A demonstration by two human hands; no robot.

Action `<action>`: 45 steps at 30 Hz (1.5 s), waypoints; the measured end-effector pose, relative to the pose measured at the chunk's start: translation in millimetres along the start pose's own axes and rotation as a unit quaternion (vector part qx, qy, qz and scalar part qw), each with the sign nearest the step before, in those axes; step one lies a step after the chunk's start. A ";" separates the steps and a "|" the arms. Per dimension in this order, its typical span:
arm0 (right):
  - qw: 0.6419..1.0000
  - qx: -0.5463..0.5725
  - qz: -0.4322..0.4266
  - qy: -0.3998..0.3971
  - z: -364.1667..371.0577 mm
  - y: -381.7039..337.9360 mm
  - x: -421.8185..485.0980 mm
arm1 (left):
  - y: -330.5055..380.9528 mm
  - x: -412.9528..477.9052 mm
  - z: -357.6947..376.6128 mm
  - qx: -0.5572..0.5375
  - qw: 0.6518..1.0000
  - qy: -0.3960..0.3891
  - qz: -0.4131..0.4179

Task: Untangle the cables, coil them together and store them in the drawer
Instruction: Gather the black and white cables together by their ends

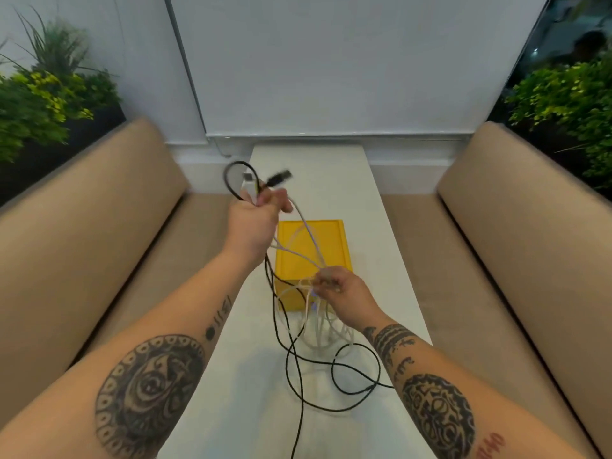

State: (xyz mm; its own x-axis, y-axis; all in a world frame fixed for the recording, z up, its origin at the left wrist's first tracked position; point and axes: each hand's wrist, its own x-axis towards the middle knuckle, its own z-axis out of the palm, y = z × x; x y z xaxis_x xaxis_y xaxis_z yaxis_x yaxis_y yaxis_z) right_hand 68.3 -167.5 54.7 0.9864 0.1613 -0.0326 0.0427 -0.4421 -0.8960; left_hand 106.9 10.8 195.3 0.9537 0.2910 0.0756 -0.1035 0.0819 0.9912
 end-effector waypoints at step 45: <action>0.986 0.110 -0.067 0.103 -37.0 -103.0 16.8 | 133.0 13.8 -31.1 -0.009 0.992 -0.082 -0.098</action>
State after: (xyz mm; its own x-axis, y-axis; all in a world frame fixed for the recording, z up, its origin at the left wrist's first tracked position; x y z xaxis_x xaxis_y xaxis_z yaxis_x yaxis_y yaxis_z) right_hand 86.4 -152.0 162.8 0.9866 0.0117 0.1627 0.1612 -0.2226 -0.9615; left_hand 97.4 55.3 324.8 0.9890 0.1086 -0.1002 0.0848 0.1383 0.9867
